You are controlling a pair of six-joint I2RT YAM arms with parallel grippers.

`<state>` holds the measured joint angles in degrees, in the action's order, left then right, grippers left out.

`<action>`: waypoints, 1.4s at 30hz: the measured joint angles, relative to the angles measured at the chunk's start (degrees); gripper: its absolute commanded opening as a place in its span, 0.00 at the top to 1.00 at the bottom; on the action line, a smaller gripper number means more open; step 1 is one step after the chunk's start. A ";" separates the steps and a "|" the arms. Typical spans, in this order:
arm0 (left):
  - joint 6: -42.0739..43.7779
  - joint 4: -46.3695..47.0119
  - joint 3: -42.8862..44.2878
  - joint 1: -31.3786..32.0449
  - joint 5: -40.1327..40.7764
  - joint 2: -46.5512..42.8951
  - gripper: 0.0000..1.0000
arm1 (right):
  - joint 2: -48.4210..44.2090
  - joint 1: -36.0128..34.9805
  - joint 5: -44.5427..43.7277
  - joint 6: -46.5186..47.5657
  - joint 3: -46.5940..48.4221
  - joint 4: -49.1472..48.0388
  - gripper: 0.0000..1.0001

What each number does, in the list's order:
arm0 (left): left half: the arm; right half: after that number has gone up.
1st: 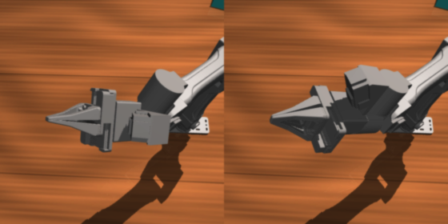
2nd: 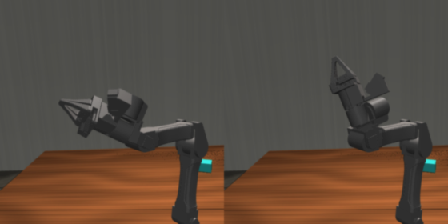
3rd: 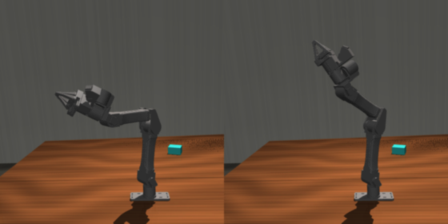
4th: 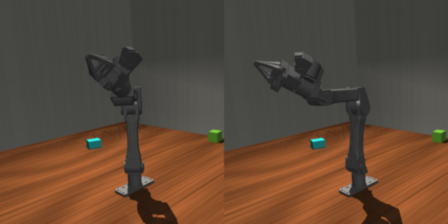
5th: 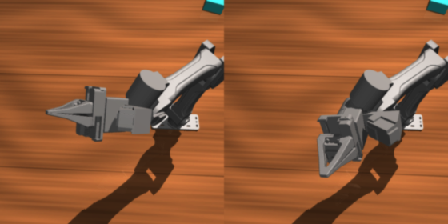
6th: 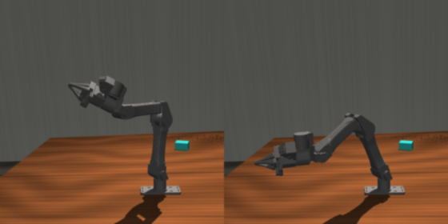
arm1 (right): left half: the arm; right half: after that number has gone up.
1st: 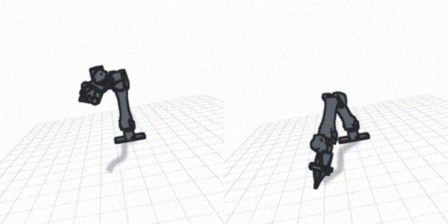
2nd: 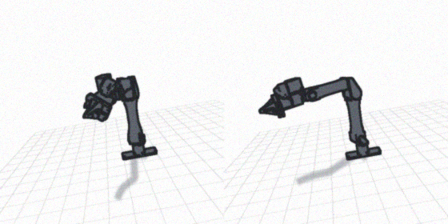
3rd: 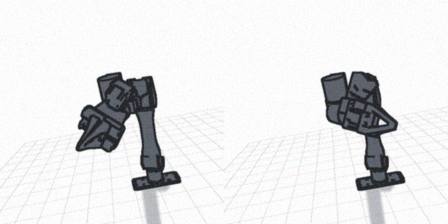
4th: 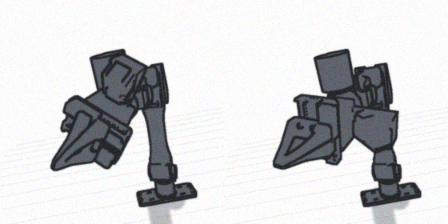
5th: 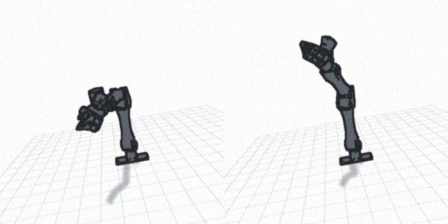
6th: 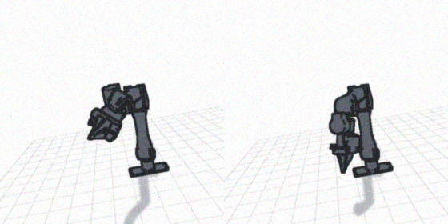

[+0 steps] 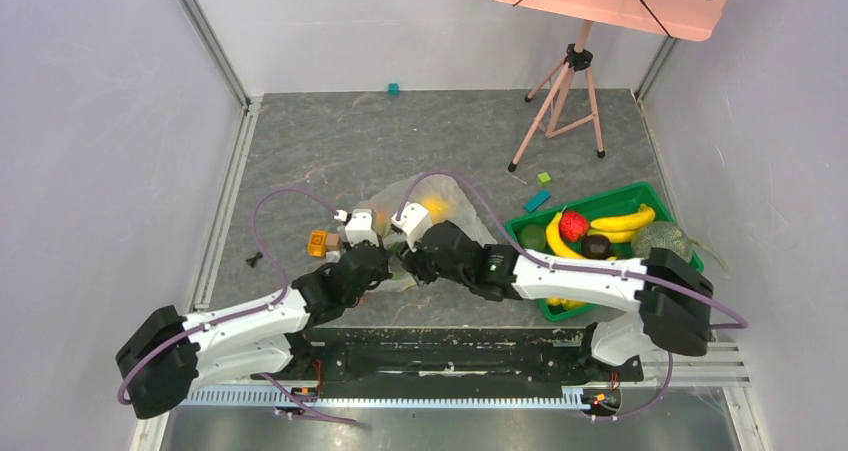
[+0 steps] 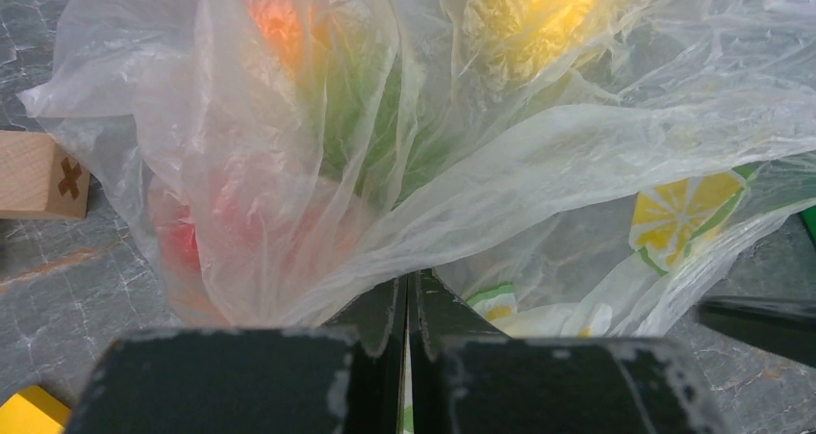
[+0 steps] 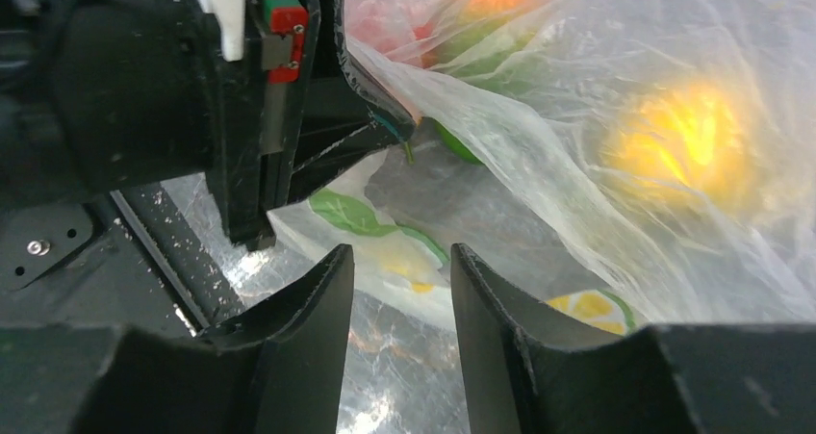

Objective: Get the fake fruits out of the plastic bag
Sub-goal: Take out the fake fruit from the plastic bag.

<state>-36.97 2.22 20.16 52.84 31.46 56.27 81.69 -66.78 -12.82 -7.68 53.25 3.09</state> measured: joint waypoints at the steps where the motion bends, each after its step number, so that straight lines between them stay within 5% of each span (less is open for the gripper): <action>1: 0.02 -0.07 0.00 0.00 0.04 -0.31 0.98 | 1.29 0.17 0.31 -0.22 0.00 -1.01 0.56; 16: 0.11 -3.65 0.00 0.00 1.66 -3.56 0.98 | 11.47 6.25 5.20 -3.52 -2.27 -14.58 0.48; 35: 0.37 -6.47 0.00 0.00 4.92 -5.16 0.98 | 20.90 7.72 7.13 -2.82 -1.11 -21.27 0.02; 42: 0.37 -6.60 0.00 -0.22 5.03 -5.73 0.98 | 23.23 7.72 5.95 -1.44 -0.72 -24.76 0.04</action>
<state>-36.60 -4.38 20.16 52.62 36.49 50.54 104.92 -59.07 -6.87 -9.13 52.53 -21.67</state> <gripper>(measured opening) 0.026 0.978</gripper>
